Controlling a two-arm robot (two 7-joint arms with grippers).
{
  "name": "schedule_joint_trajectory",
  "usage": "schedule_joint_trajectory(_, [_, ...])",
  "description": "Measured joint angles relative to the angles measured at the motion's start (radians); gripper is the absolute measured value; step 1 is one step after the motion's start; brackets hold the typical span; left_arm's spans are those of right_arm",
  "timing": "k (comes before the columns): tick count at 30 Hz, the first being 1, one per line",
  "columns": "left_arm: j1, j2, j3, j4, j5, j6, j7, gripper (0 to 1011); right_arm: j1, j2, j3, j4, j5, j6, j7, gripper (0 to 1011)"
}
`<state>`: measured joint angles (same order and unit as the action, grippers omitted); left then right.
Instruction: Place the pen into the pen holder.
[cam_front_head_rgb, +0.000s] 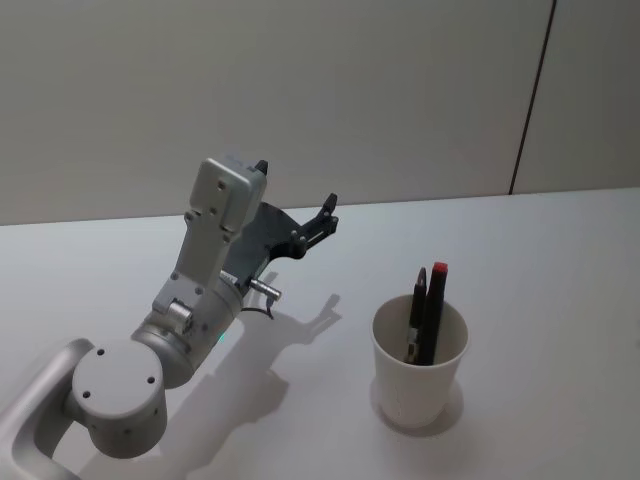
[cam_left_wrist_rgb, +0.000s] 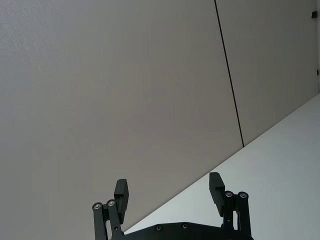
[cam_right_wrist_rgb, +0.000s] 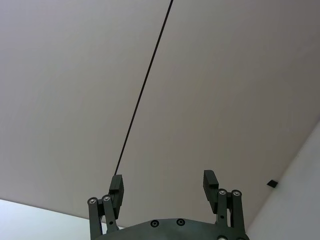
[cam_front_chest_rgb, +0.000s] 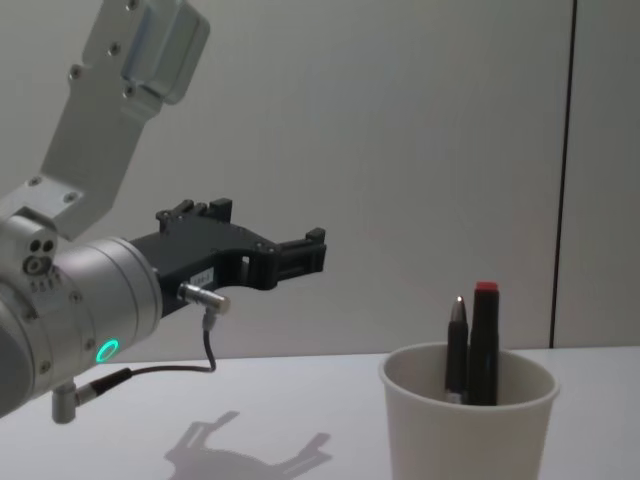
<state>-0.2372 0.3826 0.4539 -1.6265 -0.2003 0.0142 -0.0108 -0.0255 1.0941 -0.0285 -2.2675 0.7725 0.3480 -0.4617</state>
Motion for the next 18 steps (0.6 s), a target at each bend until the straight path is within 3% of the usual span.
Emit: schedule_joint_trajectory(18, [0.0,-0.001,0.0,0.0,0.0,0.0,0.0,1004,0.0,0.0,-0.001,0.0,0.0,0.0,0.001,1001])
